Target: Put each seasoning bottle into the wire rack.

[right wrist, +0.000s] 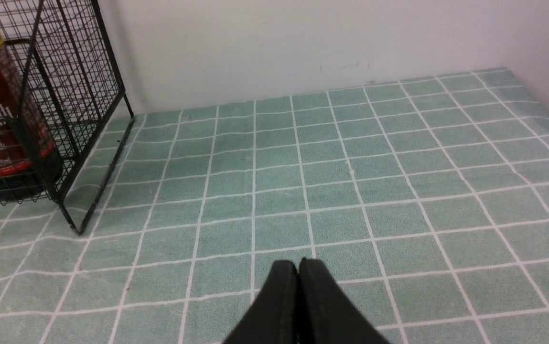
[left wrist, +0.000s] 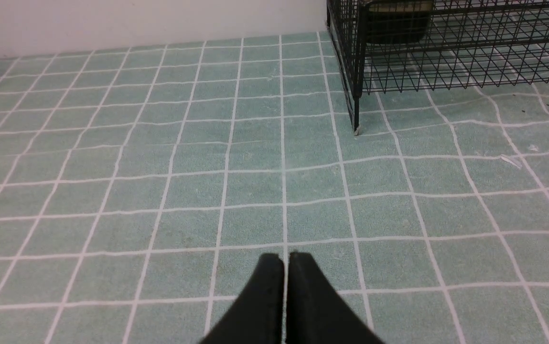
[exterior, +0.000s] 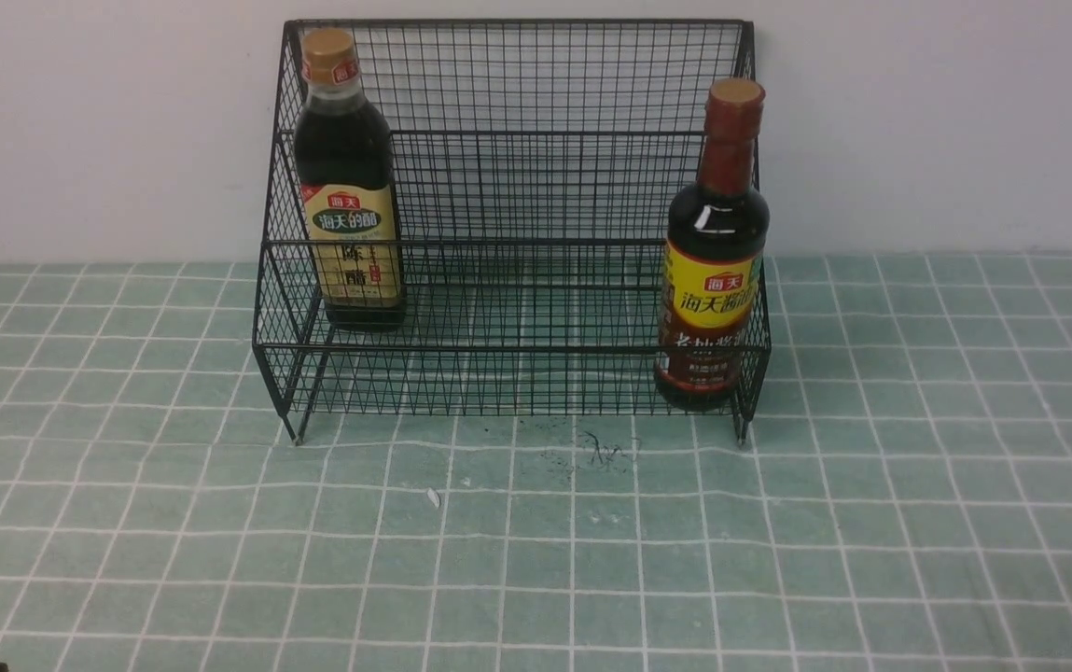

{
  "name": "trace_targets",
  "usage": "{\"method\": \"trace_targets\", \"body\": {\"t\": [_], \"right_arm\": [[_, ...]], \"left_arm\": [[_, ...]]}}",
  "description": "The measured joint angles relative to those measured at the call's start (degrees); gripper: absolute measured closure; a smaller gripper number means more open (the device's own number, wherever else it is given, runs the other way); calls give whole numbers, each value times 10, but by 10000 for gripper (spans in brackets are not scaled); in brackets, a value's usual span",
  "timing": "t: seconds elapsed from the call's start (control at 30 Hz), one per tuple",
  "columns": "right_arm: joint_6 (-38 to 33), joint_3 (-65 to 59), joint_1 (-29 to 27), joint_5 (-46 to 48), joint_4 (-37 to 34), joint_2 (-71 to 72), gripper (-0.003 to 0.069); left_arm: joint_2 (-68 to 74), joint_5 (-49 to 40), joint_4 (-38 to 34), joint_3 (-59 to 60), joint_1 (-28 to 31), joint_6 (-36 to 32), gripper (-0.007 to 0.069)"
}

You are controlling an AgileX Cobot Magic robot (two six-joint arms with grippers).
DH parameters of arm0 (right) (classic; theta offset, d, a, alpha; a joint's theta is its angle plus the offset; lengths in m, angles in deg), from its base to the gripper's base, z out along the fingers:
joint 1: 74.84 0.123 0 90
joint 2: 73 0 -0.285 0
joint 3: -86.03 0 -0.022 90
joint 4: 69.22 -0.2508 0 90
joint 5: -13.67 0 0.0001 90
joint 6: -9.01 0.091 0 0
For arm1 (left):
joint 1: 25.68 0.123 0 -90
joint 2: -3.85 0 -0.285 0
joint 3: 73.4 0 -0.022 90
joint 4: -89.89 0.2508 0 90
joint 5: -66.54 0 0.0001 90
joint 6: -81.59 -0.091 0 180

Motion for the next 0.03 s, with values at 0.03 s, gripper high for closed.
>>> {"method": "trace_targets", "body": {"t": [0.03], "right_arm": [[0, 0, 0, 0, 0, 0, 673]], "left_arm": [[0, 0, 0, 0, 0, 0, 631]]}}
